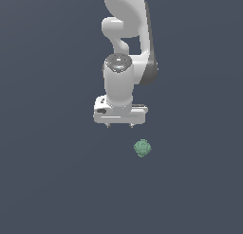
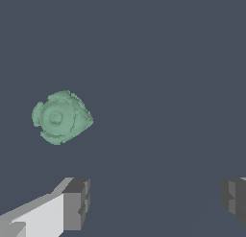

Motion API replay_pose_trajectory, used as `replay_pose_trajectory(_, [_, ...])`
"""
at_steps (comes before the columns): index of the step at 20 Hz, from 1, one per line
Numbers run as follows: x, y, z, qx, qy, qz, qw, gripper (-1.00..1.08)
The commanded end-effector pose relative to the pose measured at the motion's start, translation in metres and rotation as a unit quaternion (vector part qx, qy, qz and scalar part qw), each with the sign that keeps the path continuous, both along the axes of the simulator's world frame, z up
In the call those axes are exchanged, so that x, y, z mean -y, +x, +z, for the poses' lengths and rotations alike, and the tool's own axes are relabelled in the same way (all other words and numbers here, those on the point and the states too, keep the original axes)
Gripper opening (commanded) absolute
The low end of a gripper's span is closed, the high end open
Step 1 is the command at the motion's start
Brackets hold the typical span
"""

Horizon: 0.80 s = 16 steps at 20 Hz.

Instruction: Pick up the object and move it to a goal position.

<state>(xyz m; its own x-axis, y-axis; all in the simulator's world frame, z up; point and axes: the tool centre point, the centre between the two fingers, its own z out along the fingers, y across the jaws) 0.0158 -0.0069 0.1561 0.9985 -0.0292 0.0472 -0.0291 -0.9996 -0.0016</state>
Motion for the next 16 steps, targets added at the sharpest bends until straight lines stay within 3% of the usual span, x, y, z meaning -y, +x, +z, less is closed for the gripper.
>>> replay_pose_trajectory(1, [0.0000, 0.0000, 0.0000, 0.000, 0.000, 0.000, 1.0000, 1.00])
replay_pose_trajectory(16, [0.0012, 0.0061, -0.0022, 0.000, -0.012, 0.010, 0.9999, 1.00])
